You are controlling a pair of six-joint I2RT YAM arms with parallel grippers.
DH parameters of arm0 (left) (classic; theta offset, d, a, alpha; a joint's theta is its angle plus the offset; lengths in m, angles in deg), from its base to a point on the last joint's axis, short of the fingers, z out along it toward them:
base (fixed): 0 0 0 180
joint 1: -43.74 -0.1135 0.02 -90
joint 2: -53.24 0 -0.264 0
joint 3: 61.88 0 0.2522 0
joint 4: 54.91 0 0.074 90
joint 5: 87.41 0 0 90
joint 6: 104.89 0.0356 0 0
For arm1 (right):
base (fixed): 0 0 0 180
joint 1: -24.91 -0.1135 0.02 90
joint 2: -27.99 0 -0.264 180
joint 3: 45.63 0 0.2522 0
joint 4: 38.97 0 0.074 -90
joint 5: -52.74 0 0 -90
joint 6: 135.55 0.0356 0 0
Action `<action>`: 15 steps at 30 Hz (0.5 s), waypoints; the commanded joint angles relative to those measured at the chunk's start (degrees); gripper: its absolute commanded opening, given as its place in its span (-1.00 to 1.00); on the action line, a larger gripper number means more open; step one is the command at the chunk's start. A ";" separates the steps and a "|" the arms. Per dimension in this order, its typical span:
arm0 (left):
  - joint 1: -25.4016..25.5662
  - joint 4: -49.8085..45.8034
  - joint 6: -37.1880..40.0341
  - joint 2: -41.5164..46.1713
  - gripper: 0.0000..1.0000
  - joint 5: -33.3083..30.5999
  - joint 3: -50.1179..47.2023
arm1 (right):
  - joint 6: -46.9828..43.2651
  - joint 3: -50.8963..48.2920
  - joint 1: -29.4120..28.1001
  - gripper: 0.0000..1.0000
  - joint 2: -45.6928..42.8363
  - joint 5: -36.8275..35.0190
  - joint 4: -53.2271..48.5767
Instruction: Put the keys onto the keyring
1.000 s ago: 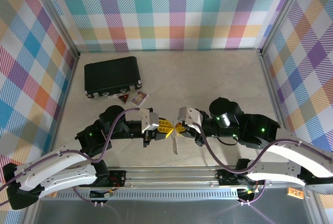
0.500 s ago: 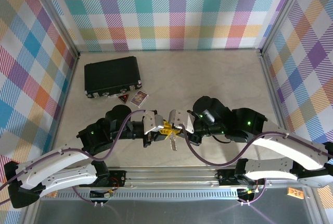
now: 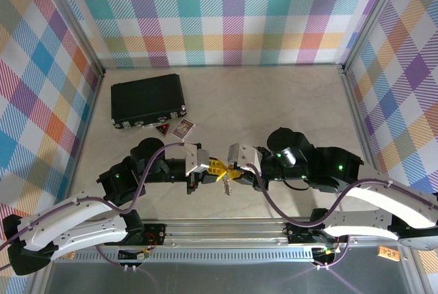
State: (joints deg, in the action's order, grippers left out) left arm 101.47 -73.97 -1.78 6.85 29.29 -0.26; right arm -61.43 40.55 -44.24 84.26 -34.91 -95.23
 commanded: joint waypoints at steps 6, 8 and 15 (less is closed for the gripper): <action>0.18 14.03 -6.05 1.65 -1.00 5.81 -2.69 | 2.68 -2.55 -0.73 -0.65 -4.31 5.56 6.33; 0.15 17.64 -7.78 1.92 -1.00 6.90 -4.01 | 2.78 -2.45 -0.68 -0.69 -4.48 5.56 6.09; 0.18 22.75 -10.97 1.12 -1.00 7.92 -5.60 | 2.26 -3.15 -0.73 -1.00 -5.35 5.84 6.73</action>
State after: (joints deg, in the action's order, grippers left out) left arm 101.47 -57.95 -10.90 7.59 36.42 -5.93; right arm -59.31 38.10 -44.46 79.49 -31.20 -90.71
